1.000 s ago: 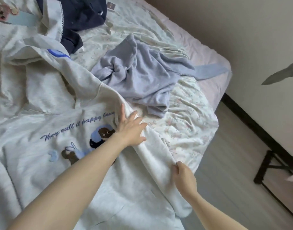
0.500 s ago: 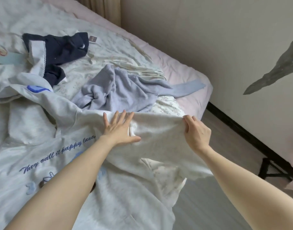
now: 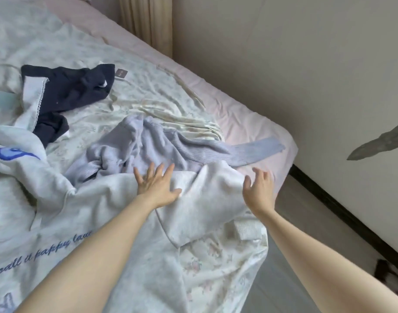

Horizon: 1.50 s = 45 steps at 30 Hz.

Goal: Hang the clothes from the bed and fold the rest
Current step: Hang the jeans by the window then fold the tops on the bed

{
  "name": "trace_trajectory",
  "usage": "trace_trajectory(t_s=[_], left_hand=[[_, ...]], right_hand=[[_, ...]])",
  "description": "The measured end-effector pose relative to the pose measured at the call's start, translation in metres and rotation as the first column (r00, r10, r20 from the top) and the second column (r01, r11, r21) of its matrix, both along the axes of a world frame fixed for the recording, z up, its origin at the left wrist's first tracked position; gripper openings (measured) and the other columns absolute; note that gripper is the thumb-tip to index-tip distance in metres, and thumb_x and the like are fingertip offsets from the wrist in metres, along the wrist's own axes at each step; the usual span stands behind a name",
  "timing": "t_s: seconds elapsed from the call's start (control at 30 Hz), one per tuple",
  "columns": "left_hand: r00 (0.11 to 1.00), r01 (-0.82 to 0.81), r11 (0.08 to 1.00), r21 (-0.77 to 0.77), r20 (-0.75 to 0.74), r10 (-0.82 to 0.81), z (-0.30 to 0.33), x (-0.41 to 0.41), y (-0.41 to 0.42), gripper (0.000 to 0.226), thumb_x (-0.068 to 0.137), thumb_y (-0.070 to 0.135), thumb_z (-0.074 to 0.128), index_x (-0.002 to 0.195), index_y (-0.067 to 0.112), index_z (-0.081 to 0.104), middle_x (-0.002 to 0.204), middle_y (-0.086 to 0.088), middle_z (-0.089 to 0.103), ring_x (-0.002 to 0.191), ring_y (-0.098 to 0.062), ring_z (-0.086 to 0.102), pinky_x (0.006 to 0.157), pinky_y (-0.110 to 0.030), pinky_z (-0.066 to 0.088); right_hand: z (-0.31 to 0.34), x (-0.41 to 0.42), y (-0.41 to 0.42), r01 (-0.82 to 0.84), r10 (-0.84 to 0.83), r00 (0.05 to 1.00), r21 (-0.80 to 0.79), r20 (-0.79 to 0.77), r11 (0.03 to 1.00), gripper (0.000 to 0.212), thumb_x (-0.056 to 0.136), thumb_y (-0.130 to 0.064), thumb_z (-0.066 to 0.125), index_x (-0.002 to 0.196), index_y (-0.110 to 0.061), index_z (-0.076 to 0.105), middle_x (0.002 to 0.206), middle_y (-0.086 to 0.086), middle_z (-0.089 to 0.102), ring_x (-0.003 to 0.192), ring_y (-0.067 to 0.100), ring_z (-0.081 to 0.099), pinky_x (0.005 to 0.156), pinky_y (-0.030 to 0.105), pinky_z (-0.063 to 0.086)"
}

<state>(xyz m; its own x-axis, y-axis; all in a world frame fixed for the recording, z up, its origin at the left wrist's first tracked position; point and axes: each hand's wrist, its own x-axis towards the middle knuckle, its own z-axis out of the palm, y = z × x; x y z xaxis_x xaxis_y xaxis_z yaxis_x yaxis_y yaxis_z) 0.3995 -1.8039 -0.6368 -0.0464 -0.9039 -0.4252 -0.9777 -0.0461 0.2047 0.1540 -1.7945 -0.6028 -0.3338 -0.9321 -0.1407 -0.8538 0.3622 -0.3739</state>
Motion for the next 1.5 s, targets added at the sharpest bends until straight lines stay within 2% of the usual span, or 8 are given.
trace_trajectory(t_s=[0.27, 0.43, 0.67, 0.8, 0.93, 1.23, 1.33, 1.5], left_hand=[[0.993, 0.103, 0.982, 0.158, -0.066, -0.093, -0.018, -0.061, -0.042, 0.089, 0.083, 0.069, 0.04, 0.148, 0.031, -0.007, 0.157, 0.0, 0.004, 0.145, -0.023, -0.003, 0.108, -0.062, -0.005], [0.993, 0.093, 0.982, 0.166, -0.086, -0.08, -0.017, -0.073, -0.058, 0.081, 0.075, 0.066, 0.055, 0.137, 0.02, 0.032, 0.139, -0.003, 0.045, 0.129, -0.027, 0.038, 0.106, -0.049, 0.026], [0.795, -0.202, 0.979, -0.041, -0.591, 0.139, 0.018, -0.074, -0.075, 0.023, 0.08, 0.039, 0.068, 0.078, 0.019, 0.056, 0.073, 0.001, 0.059, 0.079, -0.024, 0.058, 0.068, -0.034, 0.04], [0.934, -0.134, 0.978, -0.161, -0.351, 0.071, 0.013, -0.076, -0.063, 0.051, 0.086, 0.051, 0.053, 0.128, 0.023, 0.042, 0.118, -0.002, 0.052, 0.115, -0.025, 0.05, 0.09, -0.037, 0.036], [0.984, 0.156, 0.973, -0.168, -0.055, -0.167, -0.005, -0.075, -0.03, 0.068, 0.092, 0.054, 0.038, 0.148, 0.031, 0.008, 0.156, -0.002, 0.009, 0.143, -0.023, 0.008, 0.112, -0.048, 0.007], [0.973, 0.002, 0.992, 0.123, -0.229, 0.026, 0.001, -0.036, 0.014, 0.062, 0.097, 0.045, 0.037, 0.149, 0.023, 0.014, 0.158, -0.001, 0.0, 0.145, -0.024, -0.001, 0.116, -0.038, 0.006], [0.519, -0.394, 0.851, 0.346, -0.681, 0.517, 0.039, -0.005, 0.016, 0.05, 0.098, 0.039, 0.041, 0.14, 0.013, 0.039, 0.144, -0.004, 0.041, 0.131, -0.022, 0.039, 0.104, -0.032, 0.03], [-0.372, -0.272, 0.565, 0.779, -0.626, 0.685, 0.088, 0.094, 0.059, 0.07, 0.087, 0.069, 0.03, 0.121, 0.011, 0.049, 0.111, -0.014, 0.066, 0.099, -0.035, 0.063, 0.087, -0.049, 0.046]], right_hand=[[-0.038, -0.043, 0.003, 0.5, -0.665, 0.665, 0.459, 0.338, 0.734, 0.078, 0.085, -0.057, 0.047, 0.139, -0.005, 0.024, 0.125, 0.02, 0.05, 0.101, 0.035, 0.056, 0.074, 0.039, 0.052], [-0.037, -0.058, -0.021, 0.498, -0.75, 0.449, 0.561, 0.486, 0.662, 0.007, 0.083, -0.009, 0.057, 0.084, -0.002, 0.055, 0.076, 0.014, 0.053, 0.055, 0.026, 0.052, 0.046, 0.03, 0.053], [0.007, -0.06, -0.027, 0.502, -0.298, 0.756, -0.224, 0.583, 0.835, 0.022, 0.089, -0.008, 0.042, 0.083, -0.029, 0.042, 0.075, -0.012, 0.047, 0.071, 0.008, 0.047, 0.06, 0.011, 0.035], [-0.009, -0.065, -0.014, 0.788, -0.464, 0.224, 0.121, 0.857, 0.603, 0.047, 0.087, 0.011, 0.033, 0.128, -0.012, 0.039, 0.113, -0.001, 0.046, 0.1, 0.017, 0.047, 0.081, 0.028, 0.04], [-0.023, -0.071, -0.002, 0.749, -0.62, -0.273, 0.567, 0.735, 0.343, 0.025, 0.084, 0.012, 0.036, 0.094, -0.006, 0.049, 0.084, 0.008, 0.049, 0.071, 0.019, 0.051, 0.058, 0.026, 0.051], [0.011, -0.035, -0.021, 0.773, -0.592, 0.27, 0.195, 0.759, 0.603, 0.026, 0.09, -0.005, 0.038, 0.11, -0.014, 0.052, 0.102, 0.009, 0.048, 0.085, 0.023, 0.051, 0.076, 0.034, 0.047], [0.044, 0.021, -0.012, 0.566, -0.266, 0.595, -0.16, 0.759, 0.809, 0.042, 0.084, 0.001, 0.035, 0.122, -0.01, 0.05, 0.103, 0.004, 0.054, 0.095, 0.015, 0.051, 0.083, 0.024, 0.041], [0.063, 0.13, 0.062, -0.089, 0.362, 0.744, -0.453, 0.562, 0.887, 0.048, 0.088, 0.008, 0.037, 0.134, -0.006, 0.036, 0.114, 0.0, 0.052, 0.081, 0.0, 0.052, 0.071, 0.013, 0.038]])
